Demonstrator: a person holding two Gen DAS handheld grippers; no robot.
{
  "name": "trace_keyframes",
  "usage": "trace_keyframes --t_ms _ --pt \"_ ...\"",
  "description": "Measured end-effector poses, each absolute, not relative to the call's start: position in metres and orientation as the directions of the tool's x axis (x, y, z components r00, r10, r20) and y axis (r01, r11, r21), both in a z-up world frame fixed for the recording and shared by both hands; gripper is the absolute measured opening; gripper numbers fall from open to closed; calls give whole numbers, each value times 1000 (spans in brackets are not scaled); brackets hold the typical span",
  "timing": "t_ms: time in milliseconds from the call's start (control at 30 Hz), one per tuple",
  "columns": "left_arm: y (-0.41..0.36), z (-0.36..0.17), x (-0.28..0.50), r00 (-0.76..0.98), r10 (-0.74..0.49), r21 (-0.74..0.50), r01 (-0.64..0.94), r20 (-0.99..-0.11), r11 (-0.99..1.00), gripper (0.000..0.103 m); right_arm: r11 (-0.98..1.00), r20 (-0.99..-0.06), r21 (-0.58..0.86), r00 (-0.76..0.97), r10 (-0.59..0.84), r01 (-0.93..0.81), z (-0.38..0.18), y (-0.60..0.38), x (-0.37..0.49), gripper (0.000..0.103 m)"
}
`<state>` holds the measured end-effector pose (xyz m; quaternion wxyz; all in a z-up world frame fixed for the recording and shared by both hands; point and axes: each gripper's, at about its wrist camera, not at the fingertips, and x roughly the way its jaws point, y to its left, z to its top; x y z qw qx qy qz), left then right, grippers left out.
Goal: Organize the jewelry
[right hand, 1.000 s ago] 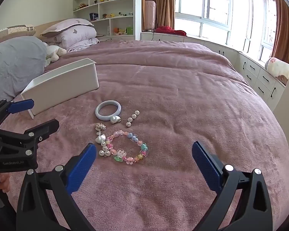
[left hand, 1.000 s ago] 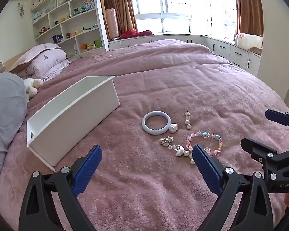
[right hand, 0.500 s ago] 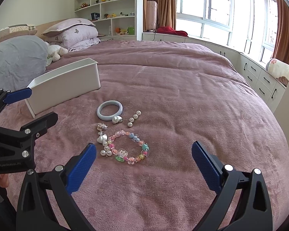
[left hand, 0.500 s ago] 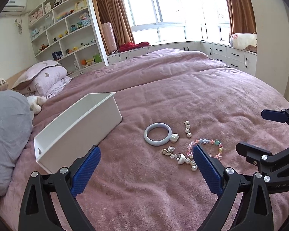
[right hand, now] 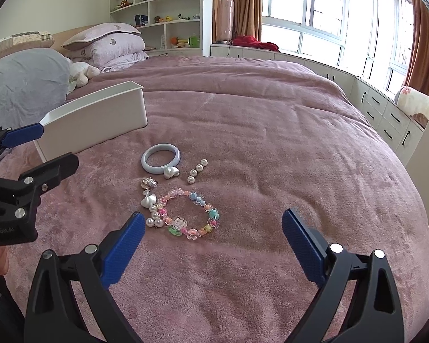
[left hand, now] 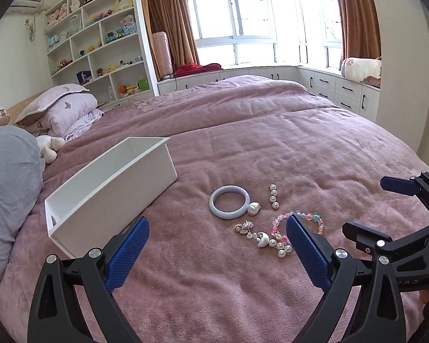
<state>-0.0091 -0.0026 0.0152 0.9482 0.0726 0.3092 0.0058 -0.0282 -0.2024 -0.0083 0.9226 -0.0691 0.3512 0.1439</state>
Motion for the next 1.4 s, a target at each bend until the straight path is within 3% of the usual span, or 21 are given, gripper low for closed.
trace_keyframes --t_ms 1400 --pt "0 19 -13 816 32 130 53 -577 990 97 946 -679 -19 699 226 -324 -9 -200 -25 95"
